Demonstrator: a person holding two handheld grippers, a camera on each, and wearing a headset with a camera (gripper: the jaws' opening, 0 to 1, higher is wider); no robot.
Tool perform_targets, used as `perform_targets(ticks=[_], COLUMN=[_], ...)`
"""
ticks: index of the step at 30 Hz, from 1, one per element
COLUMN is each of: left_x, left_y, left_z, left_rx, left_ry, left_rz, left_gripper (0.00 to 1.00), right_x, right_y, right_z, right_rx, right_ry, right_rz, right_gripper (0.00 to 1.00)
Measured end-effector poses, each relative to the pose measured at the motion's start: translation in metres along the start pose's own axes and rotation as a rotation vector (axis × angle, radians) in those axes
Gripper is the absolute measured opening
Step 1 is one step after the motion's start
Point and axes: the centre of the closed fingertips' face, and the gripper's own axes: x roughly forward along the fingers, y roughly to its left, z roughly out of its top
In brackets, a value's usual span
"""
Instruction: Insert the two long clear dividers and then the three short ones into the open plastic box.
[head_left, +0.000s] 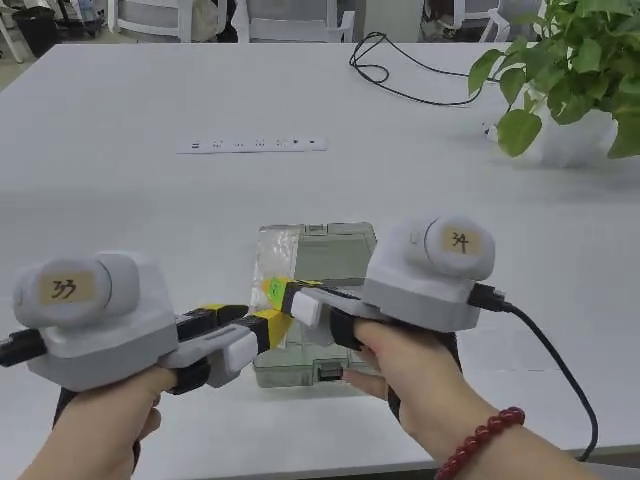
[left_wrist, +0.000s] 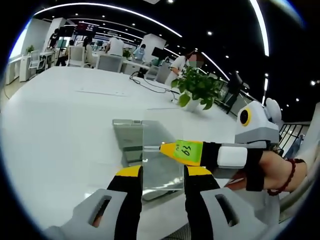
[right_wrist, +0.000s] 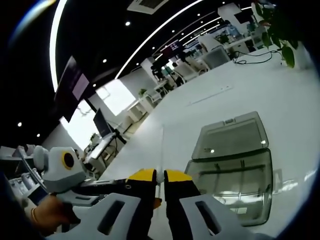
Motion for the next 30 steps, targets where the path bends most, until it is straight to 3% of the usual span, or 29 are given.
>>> perform_targets(ticks=[9, 14, 17, 19, 21, 30], left_x=[0.001, 0.001, 0.001, 0.0, 0.0, -0.004], left_y=[-0.002, -0.003, -0.005, -0.006, -0.009, -0.01], left_z=[0.0, 0.003, 0.0, -0.003, -0.006, -0.016], left_rx=[-0.01, -0.001, 0.057, 0.126, 0.151, 0.33], left_ry=[0.007, -0.011, 0.005, 0.032, 0.041, 0.079], left_rz=[-0.009, -0.028, -0.033, -0.033, -0.037, -0.031], left_gripper=[0.31, 0.31, 0.32, 0.34, 0.38, 0.56], right_x=[-0.002, -0.003, -0.003, -0.004, -0.004, -0.012], right_y=[0.001, 0.002, 0.001, 0.0, 0.0, -0.02], right_z=[0.001, 0.004, 0.005, 0.006, 0.008, 0.003], right_rx=[0.023, 0.031, 0.032, -0.005, 0.003, 0.065], right_ry=[0.003, 0.0, 0.012, 0.016, 0.02, 0.137], right_rz=[0.005, 0.009, 0.0, -0.02, -0.02, -0.125], right_gripper=[0.07, 0.06, 0.06, 0.06, 0.06, 0.06])
